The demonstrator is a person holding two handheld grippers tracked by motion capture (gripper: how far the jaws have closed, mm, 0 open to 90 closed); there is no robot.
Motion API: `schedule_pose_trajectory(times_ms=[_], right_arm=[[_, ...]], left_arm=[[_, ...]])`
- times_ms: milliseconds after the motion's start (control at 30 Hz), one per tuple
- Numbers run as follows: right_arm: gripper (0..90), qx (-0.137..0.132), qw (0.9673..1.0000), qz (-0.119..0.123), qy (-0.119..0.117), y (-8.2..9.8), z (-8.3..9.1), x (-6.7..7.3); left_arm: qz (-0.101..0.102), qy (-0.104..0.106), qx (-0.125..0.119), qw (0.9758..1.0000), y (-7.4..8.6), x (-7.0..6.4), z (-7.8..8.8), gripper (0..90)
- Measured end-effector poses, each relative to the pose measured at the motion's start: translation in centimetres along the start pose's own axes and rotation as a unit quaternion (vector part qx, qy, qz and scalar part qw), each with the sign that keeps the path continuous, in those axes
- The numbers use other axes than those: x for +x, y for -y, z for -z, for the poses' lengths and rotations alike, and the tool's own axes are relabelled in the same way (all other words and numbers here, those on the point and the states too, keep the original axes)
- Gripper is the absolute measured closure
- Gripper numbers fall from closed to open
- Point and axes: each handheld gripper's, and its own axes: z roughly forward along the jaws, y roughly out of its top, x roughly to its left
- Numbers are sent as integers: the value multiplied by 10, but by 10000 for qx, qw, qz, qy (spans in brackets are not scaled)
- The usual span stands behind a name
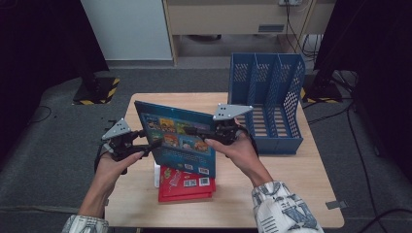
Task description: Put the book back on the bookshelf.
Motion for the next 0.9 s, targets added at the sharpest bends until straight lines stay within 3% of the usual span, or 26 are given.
schedule_pose_trajectory(times_ms=[200,367,467,567,767,900], right_arm=[[832,-81,9998,-60,151,0,0,3],[833,-81,9995,-135,280,-1,-1,4],[833,-106,9991,-159,379,-2,-2,5],[834,-125,9986,-182,482,-4,-2,6],[834,-147,9973,-211,688,-5,1,5],[834,-151,9964,-211,803,-6,4,4]], left_arm=[[268,-312,-70,9991,18,3,9,176],[446,-573,21,9974,49,7,20,124],[705,-673,78,9952,69,14,23,117],[812,-807,239,9931,82,22,26,118],[1086,-932,290,9893,94,32,29,120],[1106,-997,398,9881,99,34,29,121]])
